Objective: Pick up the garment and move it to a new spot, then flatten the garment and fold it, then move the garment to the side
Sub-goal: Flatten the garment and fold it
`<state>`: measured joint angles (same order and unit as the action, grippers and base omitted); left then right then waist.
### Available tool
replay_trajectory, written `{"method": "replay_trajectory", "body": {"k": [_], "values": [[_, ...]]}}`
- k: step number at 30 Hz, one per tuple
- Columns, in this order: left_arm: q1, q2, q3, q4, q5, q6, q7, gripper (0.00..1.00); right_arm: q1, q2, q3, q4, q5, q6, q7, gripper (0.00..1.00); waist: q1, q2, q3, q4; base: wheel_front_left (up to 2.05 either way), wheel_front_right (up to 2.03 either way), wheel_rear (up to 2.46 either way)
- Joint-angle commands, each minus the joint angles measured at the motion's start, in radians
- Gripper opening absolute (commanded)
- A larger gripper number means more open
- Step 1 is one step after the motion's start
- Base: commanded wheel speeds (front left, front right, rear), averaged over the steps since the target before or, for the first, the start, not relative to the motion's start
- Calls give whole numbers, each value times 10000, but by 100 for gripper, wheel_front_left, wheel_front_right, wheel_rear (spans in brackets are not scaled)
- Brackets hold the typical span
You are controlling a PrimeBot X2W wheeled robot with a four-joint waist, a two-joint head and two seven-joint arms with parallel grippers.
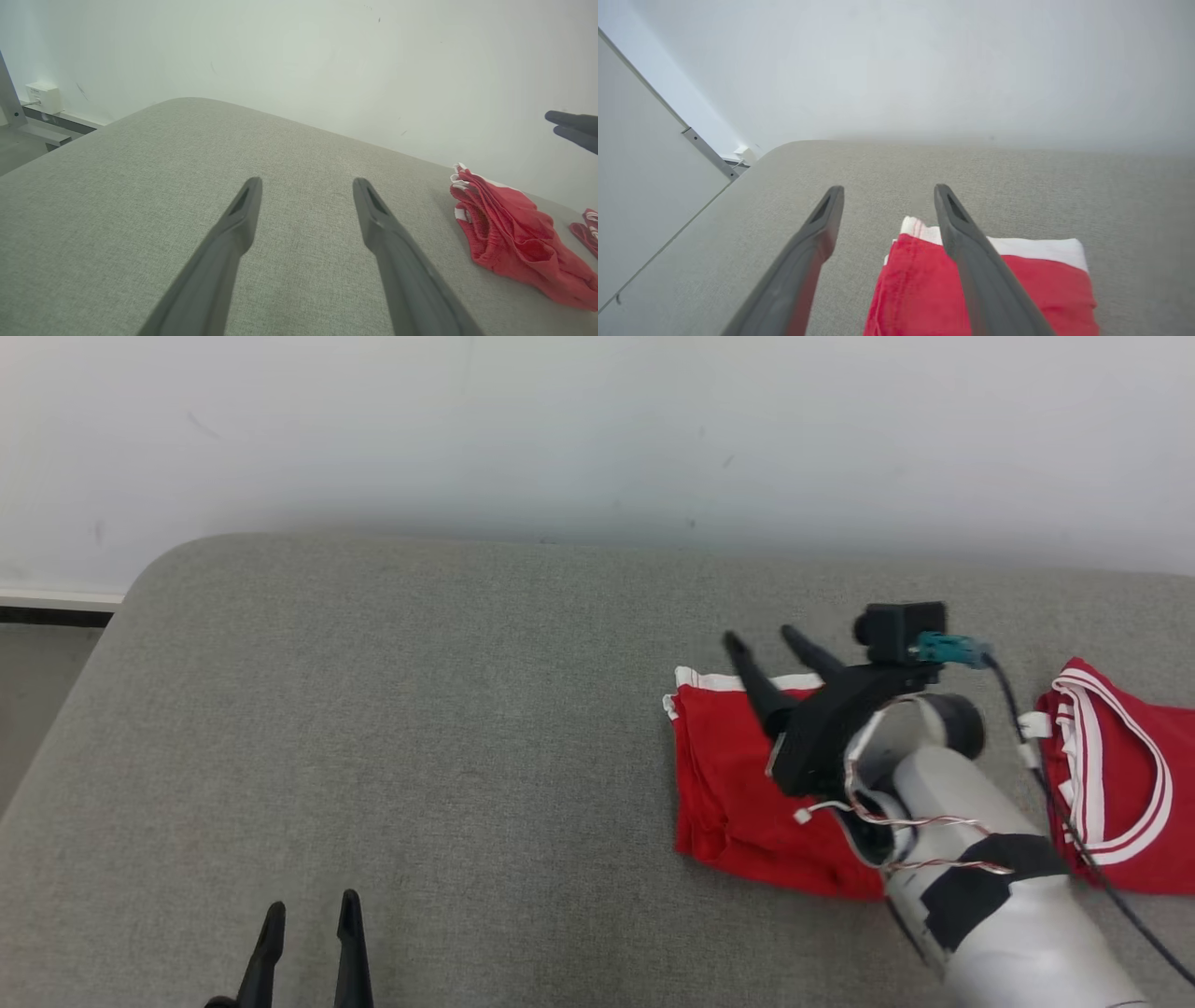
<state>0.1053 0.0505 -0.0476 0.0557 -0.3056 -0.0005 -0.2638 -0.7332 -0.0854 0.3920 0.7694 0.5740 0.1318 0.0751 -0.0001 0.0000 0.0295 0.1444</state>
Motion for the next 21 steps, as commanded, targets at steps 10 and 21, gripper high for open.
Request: {"method": "replay_trajectory", "body": {"k": [10,21], "values": [[-207,3,-43,57,-134,-71,-2,100,1016,-1130,-232,1519,-1600,-26,-881,0,1,0,103,-138,0,0,0],[-413,3,186,245,-92,-241,-2,100,1929,297,1974,1321,-1474,-28,-1086,0,1,0,200,-104,0,0,0]]}}
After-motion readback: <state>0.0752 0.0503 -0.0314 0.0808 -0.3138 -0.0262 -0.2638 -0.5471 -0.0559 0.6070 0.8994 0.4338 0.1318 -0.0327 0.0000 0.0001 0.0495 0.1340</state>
